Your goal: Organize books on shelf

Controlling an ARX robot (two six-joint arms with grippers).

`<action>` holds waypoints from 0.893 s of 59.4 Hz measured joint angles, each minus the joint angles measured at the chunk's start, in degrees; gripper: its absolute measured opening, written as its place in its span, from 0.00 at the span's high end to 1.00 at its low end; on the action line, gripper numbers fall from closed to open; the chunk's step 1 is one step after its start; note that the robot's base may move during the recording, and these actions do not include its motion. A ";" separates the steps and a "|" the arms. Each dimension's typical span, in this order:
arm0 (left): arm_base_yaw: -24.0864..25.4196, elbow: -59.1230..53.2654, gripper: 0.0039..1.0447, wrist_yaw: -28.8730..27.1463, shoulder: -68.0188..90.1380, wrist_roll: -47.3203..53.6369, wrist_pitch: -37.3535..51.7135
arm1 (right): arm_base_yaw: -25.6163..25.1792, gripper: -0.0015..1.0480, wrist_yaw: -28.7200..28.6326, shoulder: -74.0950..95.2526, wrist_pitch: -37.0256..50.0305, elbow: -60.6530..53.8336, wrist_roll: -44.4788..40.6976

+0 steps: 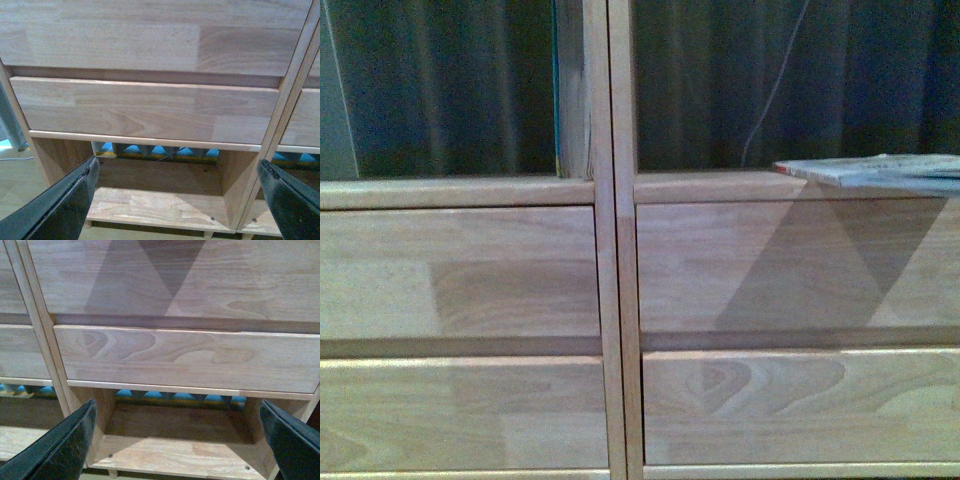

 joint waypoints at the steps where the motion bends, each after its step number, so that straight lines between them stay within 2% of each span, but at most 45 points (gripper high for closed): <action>1: 0.00 0.00 0.07 0.02 0.00 0.00 0.00 | 0.00 0.07 0.00 0.00 0.00 0.00 0.00; 3: 0.00 0.00 0.07 0.00 0.00 0.00 0.00 | 0.00 0.07 -0.04 0.00 0.00 0.00 0.00; 5: 0.00 0.00 0.07 0.00 0.00 -0.02 0.00 | -2.89 0.07 -9.75 2.43 -3.04 1.33 1.75; 7: 0.02 0.00 0.07 0.09 0.00 0.00 0.00 | -8.61 0.07 -25.75 9.79 -4.20 4.74 6.05; 9: 0.02 0.00 0.07 0.04 0.00 0.00 0.00 | -11.37 0.07 -34.95 16.33 -0.98 7.74 10.54; 11: 0.02 0.00 0.07 -0.02 0.00 0.00 0.00 | -11.67 0.07 -41.20 22.34 3.52 11.19 16.35; 12: 0.02 0.00 0.07 -0.04 0.00 0.00 0.00 | -11.41 0.07 -42.42 24.59 5.44 12.61 18.43; 17: 0.02 0.00 0.07 0.00 0.00 0.00 0.00 | -8.37 0.07 -41.05 34.80 14.62 19.54 29.14; 22: 0.02 0.00 0.07 -0.02 0.00 0.00 0.00 | -3.43 0.07 -35.47 49.16 24.30 28.44 44.37; 33: 0.02 0.00 0.07 0.00 0.00 0.00 0.00 | 0.96 0.07 -29.70 64.87 30.36 37.86 64.17; 41: 0.02 0.00 0.07 0.00 0.00 0.00 0.00 | 2.38 0.07 -25.86 70.82 32.39 41.88 71.36; 53: 0.02 0.00 0.07 0.00 0.00 0.00 0.00 | 2.49 0.07 -22.77 78.23 32.35 45.88 74.12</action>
